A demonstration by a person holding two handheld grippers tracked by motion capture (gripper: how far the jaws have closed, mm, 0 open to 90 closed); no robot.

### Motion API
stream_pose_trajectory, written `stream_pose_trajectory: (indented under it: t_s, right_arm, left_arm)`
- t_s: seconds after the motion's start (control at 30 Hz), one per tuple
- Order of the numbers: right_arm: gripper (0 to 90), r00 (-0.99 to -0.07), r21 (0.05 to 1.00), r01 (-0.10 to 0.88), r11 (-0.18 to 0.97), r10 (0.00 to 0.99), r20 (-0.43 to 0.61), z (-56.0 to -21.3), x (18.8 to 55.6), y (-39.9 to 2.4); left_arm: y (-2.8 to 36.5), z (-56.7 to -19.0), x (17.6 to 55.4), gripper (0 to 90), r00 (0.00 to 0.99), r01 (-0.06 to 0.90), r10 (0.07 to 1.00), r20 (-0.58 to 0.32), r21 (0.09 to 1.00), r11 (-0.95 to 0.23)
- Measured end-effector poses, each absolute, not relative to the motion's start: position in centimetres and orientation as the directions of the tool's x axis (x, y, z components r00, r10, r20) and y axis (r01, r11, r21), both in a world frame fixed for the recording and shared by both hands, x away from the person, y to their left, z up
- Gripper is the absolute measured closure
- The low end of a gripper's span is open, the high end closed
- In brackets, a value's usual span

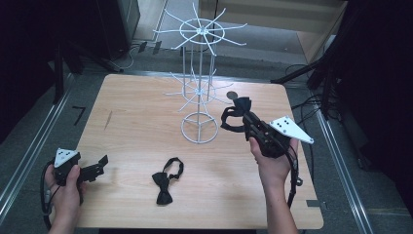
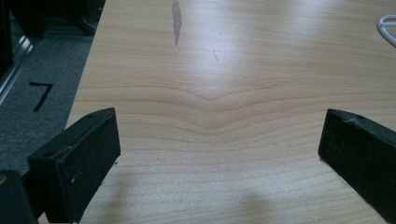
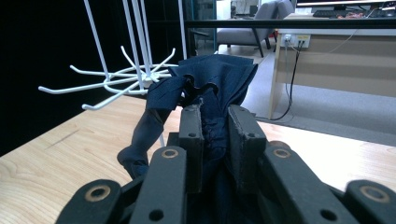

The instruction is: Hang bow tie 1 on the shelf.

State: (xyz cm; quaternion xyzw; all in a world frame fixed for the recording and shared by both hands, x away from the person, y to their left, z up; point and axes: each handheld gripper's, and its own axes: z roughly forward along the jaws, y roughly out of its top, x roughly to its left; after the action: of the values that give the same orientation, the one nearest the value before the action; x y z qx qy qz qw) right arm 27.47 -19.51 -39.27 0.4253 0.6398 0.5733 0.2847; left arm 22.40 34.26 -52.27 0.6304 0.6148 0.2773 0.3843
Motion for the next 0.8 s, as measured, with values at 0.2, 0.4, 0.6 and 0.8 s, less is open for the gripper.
stream_pose_trajectory:
  t_s: [0.2,0.4,0.6,0.8]
  right_arm:
    - [77.6,-0.477,0.98,0.199,-0.03,0.87,0.124,-38.86,27.5,-19.48]
    - [77.6,-0.48,0.982,0.183,-0.043,0.868,0.127,-38.46,27.54,-19.43]
    - [77.6,-0.482,0.983,0.177,-0.056,0.866,0.136,-38.33,27.93,-19.26]
    - [77.5,-0.487,0.98,0.185,-0.067,0.86,0.151,-38.53,28.4,-19.08]
  left_arm:
    - [34.27,-52.28,22.41,0.0,0.089,0.562,0.988,-0.125,0.826,0.053]
    - [34.28,-52.29,22.42,0.0,0.09,0.561,0.988,-0.124,0.826,0.053]
    - [34.26,-52.27,22.4,0.0,0.09,0.562,0.988,-0.123,0.825,0.052]
    - [34.26,-52.29,22.42,0.0,0.09,0.561,0.988,-0.124,0.826,0.053]
